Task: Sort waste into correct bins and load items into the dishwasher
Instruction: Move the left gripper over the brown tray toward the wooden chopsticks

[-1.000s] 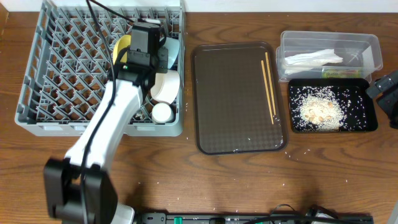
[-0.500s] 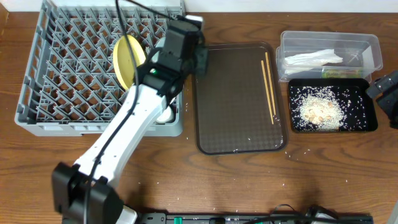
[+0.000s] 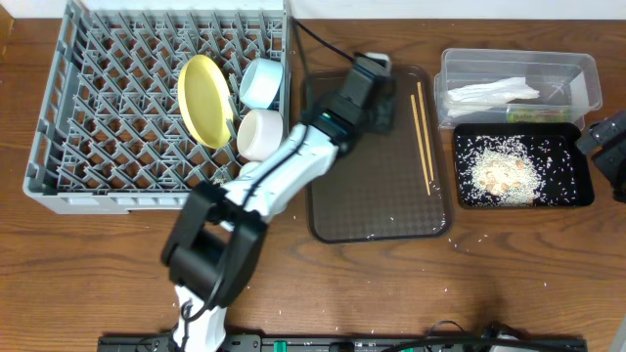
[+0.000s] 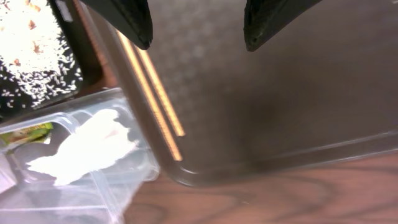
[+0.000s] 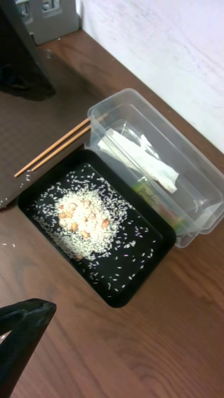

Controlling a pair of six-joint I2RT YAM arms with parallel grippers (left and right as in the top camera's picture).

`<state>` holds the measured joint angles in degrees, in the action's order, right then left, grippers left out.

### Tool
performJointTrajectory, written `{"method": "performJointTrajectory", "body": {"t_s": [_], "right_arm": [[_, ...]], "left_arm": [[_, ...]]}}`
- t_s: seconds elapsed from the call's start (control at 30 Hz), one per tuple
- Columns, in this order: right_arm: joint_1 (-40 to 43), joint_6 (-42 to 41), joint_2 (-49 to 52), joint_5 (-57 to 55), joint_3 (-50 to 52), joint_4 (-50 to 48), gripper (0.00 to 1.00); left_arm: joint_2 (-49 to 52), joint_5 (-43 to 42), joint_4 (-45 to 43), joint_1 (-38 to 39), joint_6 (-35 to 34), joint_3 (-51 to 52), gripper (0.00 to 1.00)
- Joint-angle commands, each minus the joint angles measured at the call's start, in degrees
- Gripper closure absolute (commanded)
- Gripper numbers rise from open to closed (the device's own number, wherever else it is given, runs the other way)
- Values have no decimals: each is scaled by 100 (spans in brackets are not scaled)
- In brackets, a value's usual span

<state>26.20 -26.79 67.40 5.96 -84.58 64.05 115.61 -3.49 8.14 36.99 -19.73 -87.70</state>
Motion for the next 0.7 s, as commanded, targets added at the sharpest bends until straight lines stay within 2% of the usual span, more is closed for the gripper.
{"method": "performJointTrajectory", "body": {"t_s": [0.0,0.13,0.27,0.5,0.67], "right_arm": [[57,-61,0,7,-15,9,1],[57,-61,0,9,-15,9,1],[57,-61,0,7,-15,9,1],[57,-61,0,9,-15,9,1],[57,-61,0,9,-15,9,1]], "left_arm": [[321,201,-229,251,-205,-81,50],[713,866,-455,540,-203,-81,50],[953,1019,-516,682,-177,-98,51],[986,997,706,693,-48,-879,51],[999,549,1624,691,-98,-1589,52]]}}
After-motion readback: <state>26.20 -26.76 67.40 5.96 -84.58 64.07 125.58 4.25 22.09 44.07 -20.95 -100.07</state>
